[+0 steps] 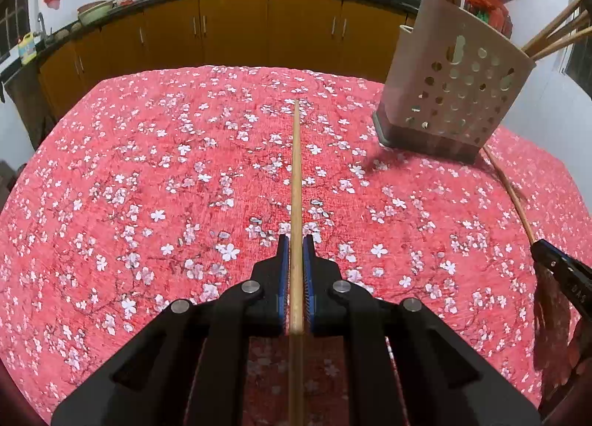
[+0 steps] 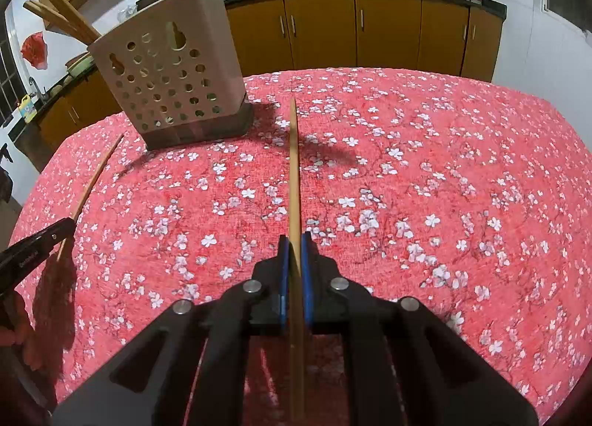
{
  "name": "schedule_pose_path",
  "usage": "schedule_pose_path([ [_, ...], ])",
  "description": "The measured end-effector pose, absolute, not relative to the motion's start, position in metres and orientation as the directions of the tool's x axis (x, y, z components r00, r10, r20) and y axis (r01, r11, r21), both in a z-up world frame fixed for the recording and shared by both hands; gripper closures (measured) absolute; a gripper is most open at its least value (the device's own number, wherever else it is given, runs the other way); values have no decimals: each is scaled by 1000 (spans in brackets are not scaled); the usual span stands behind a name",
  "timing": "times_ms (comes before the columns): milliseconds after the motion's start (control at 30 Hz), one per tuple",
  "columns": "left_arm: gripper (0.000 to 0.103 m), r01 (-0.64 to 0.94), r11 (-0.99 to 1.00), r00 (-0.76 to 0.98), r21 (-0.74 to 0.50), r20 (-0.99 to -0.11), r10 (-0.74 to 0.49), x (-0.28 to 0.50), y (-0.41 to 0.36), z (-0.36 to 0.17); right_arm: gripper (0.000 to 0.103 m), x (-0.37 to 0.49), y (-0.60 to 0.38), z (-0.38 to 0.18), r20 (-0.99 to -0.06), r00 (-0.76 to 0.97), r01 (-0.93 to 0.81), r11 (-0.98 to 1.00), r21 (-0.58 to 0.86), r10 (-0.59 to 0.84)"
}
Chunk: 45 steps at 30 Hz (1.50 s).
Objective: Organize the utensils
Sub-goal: 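Lower the right tool and grasp the last chopstick while the left tool grasps one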
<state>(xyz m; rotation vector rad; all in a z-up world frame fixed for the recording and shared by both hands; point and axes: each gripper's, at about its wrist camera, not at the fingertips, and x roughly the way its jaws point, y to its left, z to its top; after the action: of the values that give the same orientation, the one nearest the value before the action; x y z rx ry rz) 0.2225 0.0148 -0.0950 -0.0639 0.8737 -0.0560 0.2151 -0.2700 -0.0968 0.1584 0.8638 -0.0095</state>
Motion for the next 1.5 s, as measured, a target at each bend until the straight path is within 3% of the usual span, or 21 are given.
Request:
schedule_pose_path([
  [1500, 94, 22, 996, 642, -83, -763, -78, 221, 16, -95, 95, 213, -271, -96, -756, 652, 76, 986, 146, 62],
])
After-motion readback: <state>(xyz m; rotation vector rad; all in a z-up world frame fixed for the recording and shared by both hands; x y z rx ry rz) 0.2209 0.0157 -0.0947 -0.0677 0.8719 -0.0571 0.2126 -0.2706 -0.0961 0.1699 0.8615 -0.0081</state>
